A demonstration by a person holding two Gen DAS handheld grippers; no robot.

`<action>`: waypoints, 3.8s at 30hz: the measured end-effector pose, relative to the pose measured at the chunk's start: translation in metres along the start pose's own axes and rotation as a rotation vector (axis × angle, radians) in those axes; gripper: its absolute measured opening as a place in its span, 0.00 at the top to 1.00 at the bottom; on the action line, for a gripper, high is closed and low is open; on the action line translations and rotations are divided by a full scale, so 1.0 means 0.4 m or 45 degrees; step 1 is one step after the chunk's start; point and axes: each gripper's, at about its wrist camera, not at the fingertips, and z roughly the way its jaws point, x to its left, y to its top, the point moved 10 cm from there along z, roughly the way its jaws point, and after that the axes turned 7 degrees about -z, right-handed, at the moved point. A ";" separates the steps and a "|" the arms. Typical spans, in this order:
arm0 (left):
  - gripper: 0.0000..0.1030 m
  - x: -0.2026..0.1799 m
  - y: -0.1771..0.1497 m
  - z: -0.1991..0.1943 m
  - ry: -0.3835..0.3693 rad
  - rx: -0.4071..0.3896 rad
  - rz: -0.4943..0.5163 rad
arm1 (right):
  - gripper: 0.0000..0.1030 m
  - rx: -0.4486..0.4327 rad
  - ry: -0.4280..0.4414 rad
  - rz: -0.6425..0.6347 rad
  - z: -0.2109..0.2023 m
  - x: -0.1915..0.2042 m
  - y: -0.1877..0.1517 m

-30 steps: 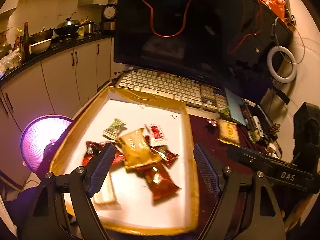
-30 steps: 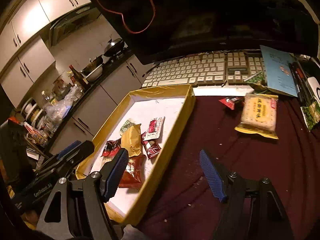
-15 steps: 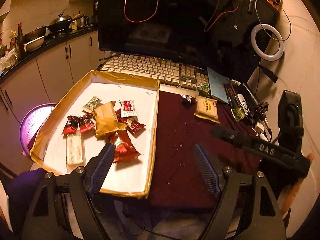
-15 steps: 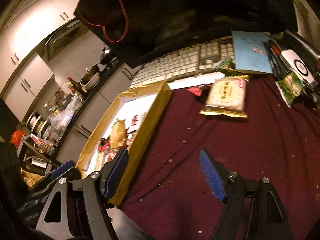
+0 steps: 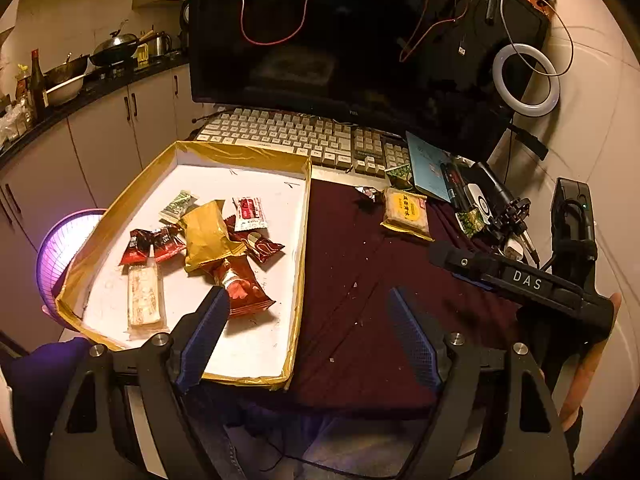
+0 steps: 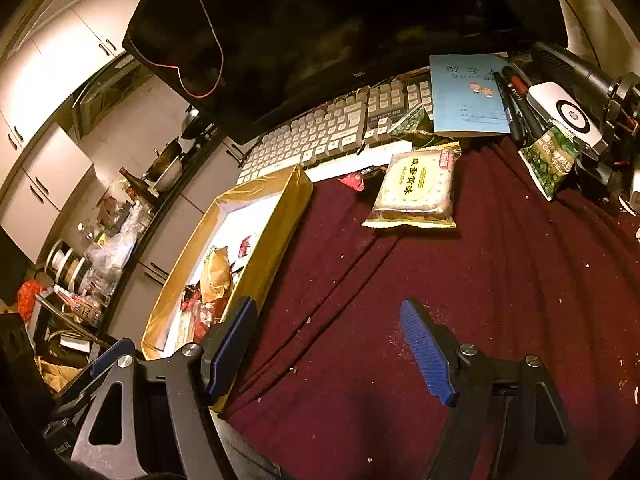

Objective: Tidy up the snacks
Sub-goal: 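Withdraw both tools from the tray back over the cloth, then grasp cream biscuit pack with right tool while left tool grasps red candy, then carry biscuit pack and red candy over the tray and open both tools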

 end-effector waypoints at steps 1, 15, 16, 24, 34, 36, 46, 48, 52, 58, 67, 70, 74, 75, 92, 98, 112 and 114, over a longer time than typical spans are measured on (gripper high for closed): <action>0.21 0.003 -0.001 0.008 -0.004 0.008 -0.004 | 0.25 0.004 -0.003 -0.002 0.003 -0.001 -0.002; 0.21 0.034 0.052 0.102 -0.076 0.037 -0.016 | 0.25 0.016 -0.061 -0.072 0.082 0.017 0.046; 0.21 0.037 0.056 0.105 -0.091 0.039 -0.029 | 0.25 0.021 -0.068 -0.074 0.084 0.014 0.050; 0.21 0.025 0.060 0.136 -0.161 0.090 -0.077 | 0.27 0.041 -0.157 -0.003 0.089 -0.062 0.059; 0.21 -0.015 0.071 0.154 -0.157 0.111 -0.054 | 0.27 0.081 -0.339 0.130 0.188 -0.241 0.160; 0.21 -0.020 0.075 0.155 -0.140 0.107 -0.029 | 0.27 0.117 -0.412 0.097 0.222 -0.251 0.161; 0.21 -0.093 0.154 0.236 -0.134 0.187 0.086 | 0.34 0.119 -0.493 -0.018 0.193 -0.237 0.113; 0.21 -0.119 0.173 0.268 -0.120 0.216 0.132 | 0.34 0.077 -0.405 0.023 0.159 -0.232 0.094; 0.21 -0.201 0.190 0.358 -0.095 0.272 0.302 | 0.34 -0.030 -0.347 0.089 0.088 -0.249 0.073; 0.21 -0.303 0.181 0.502 -0.002 0.295 0.620 | 0.34 -0.119 -0.318 0.171 0.060 -0.285 0.074; 0.54 -0.308 0.141 0.618 0.026 0.397 0.745 | 0.34 -0.140 -0.266 0.132 0.049 -0.270 0.074; 0.70 -0.295 0.153 0.607 0.002 0.417 0.672 | 0.34 -0.134 -0.263 0.138 0.049 -0.270 0.070; 0.72 -0.281 0.163 0.593 -0.006 0.415 0.623 | 0.34 -0.131 -0.261 0.130 0.056 -0.269 0.073; 0.72 -0.277 0.169 0.583 -0.017 0.412 0.590 | 0.34 -0.132 -0.256 0.132 0.056 -0.269 0.074; 0.72 0.065 0.245 0.150 -0.015 0.071 -0.022 | 0.34 -0.110 -0.006 0.006 0.072 -0.067 0.111; 0.72 0.223 0.253 0.146 0.086 0.026 -0.110 | 0.34 -0.048 0.098 -0.176 0.153 0.163 0.146; 0.72 0.410 0.256 0.241 0.170 0.097 -0.233 | 0.34 0.127 0.034 -0.350 0.360 0.341 0.188; 0.72 0.421 0.254 0.252 0.174 0.117 -0.235 | 0.34 0.151 0.017 -0.348 0.387 0.337 0.188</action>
